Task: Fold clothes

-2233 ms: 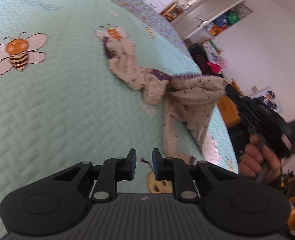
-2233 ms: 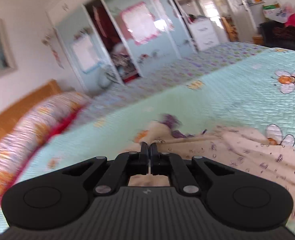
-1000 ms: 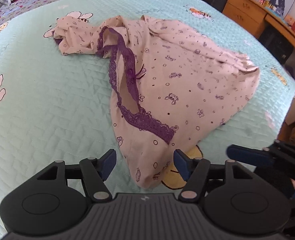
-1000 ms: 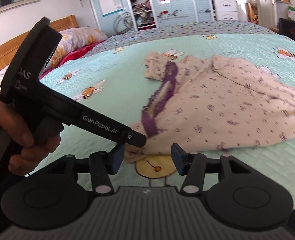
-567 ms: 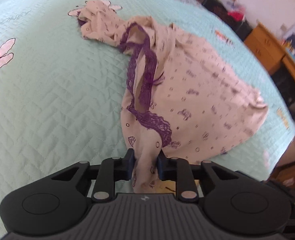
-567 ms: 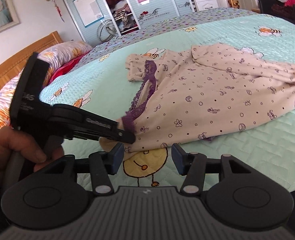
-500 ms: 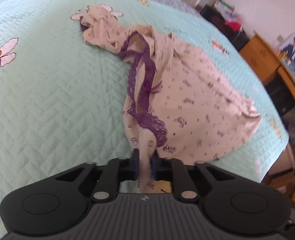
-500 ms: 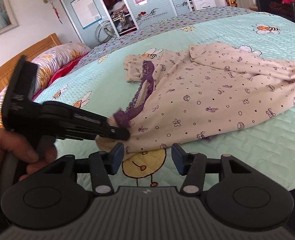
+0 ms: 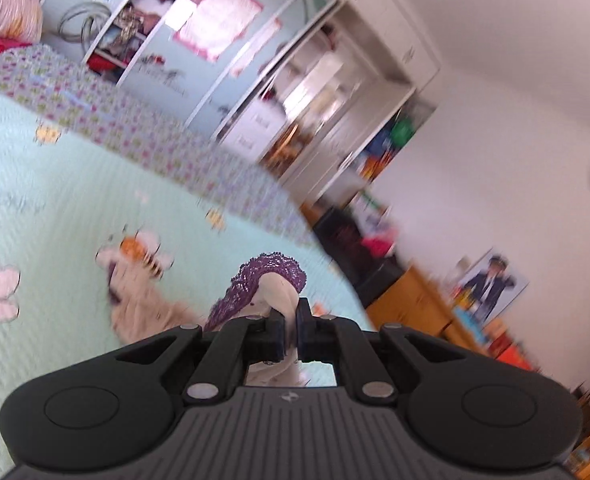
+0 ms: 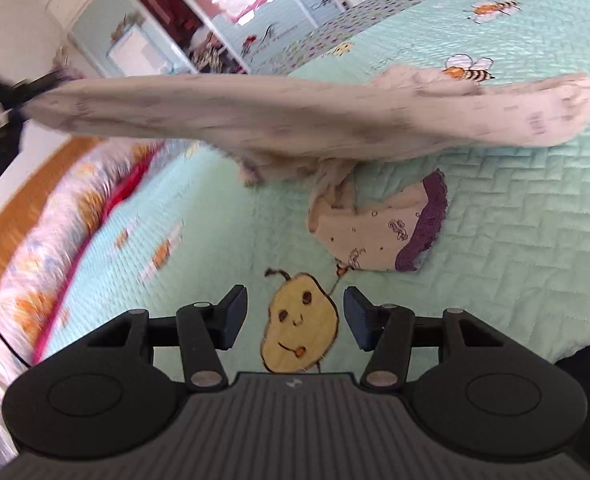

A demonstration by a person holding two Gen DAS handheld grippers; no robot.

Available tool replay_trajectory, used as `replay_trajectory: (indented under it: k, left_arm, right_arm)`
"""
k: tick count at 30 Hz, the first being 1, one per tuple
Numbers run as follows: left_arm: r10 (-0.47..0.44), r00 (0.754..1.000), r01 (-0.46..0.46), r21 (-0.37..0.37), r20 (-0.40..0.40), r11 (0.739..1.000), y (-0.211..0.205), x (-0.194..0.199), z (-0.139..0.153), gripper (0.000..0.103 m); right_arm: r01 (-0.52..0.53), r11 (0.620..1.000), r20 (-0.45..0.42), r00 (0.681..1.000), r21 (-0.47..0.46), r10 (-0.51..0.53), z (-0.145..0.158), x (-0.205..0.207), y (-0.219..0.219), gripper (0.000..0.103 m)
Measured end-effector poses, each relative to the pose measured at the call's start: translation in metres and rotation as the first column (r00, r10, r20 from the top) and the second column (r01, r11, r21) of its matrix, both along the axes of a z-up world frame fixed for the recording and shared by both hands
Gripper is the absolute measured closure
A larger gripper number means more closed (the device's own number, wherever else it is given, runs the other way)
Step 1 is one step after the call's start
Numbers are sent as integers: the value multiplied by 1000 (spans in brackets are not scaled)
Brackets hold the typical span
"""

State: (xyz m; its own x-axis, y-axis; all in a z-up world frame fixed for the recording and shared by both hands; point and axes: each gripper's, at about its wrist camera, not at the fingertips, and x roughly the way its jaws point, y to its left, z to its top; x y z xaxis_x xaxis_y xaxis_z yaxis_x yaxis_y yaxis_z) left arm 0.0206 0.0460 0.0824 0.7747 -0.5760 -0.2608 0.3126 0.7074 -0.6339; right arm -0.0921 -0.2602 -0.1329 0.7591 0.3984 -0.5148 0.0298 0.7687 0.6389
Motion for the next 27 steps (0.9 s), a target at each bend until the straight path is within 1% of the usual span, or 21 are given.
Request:
replay_trajectory:
  k: [1, 3, 4, 5, 7, 8, 9, 10, 11, 12, 13, 14, 15, 16, 18, 19, 20, 22, 23, 24, 27]
  left_arm:
    - [1, 1000, -1, -3, 17, 1000, 4, -5, 10, 99]
    - [1, 999, -1, 8, 43, 1000, 9, -14, 26, 99]
    - [0, 999, -1, 22, 52, 1000, 11, -19, 32, 99]
    - [-8, 998, 6, 39, 55, 999, 9, -23, 35, 99]
    - [-20, 997, 15, 72, 72, 997, 4, -27, 42, 99]
    - [-25, 996, 18, 86, 81, 996, 1, -29, 45, 99]
    - [-31, 995, 22, 100, 91, 995, -1, -30, 49, 99]
    - [-30, 995, 20, 106, 97, 994, -2, -30, 54, 99]
    - [-28, 994, 16, 109, 110, 994, -3, -30, 61, 99]
    - [-23, 993, 10, 110, 120, 994, -2, -29, 66, 99]
    - [-19, 991, 4, 110, 130, 994, -1, -27, 71, 99]
    - [-14, 990, -2, 111, 141, 994, 0, -26, 77, 99]
    - [-7, 990, -8, 106, 137, 994, 2, -23, 79, 99]
    - [0, 991, -14, 102, 133, 995, 4, -21, 82, 99]
    - [4, 993, -16, 95, 120, 995, 3, -16, 81, 99]
    - [6, 993, -17, 92, 114, 996, 3, -14, 81, 99]
    - [8, 994, -18, 89, 108, 996, 2, -12, 81, 99]
    - [12, 995, -19, 83, 95, 996, 1, -8, 81, 99]
    - [13, 996, -20, 79, 88, 997, 0, -6, 81, 99]
    - [15, 997, -21, 76, 82, 997, 0, -4, 80, 99]
    - [24, 996, -32, 99, 83, 995, -4, 3, 84, 98]
  right_arm:
    - [22, 998, -6, 1000, 60, -22, -2, 0, -5, 40]
    - [62, 981, -25, 998, 183, -59, -5, 2, -16, 35]
    - [61, 966, -39, 998, 250, -53, -9, 5, -19, 34]
    - [36, 953, -39, 999, 300, -26, -10, 8, -17, 34]
    - [-47, 930, -19, 998, 364, 58, -9, 16, -4, 34]
    - [-102, 925, -4, 994, 367, 111, -7, 20, 8, 33]
    - [-152, 927, 7, 987, 342, 159, -4, 24, 21, 33]
    - [-197, 938, 13, 979, 284, 202, 0, 28, 37, 32]
    - [-208, 961, 12, 978, 183, 210, 3, 31, 52, 32]
    - [-189, 981, 9, 982, 47, 189, 7, 32, 65, 32]
    - [-169, 981, 18, 985, -92, 171, 11, 33, 78, 32]
    - [-148, 962, 41, 986, -231, 161, 13, 33, 89, 32]
    - [-121, 924, 62, 986, -362, 153, 15, 32, 98, 32]
    - [-89, 873, 87, 985, -480, 148, 15, 31, 105, 32]
    - [-46, 749, 125, 977, -660, 170, 11, 31, 114, 32]
    - [-59, 689, 110, 974, -722, 199, 4, 36, 118, 30]
    - [-98, 641, 64, 972, -761, 226, -5, 44, 121, 30]
    - [-178, 576, -33, 967, -798, 253, -23, 62, 123, 31]
    - [-190, 557, -53, 966, -808, 252, -30, 69, 123, 31]
    - [-198, 552, -67, 967, -810, 248, -35, 73, 122, 31]
    - [-198, 605, -79, 973, -771, 217, -32, 70, 111, 34]
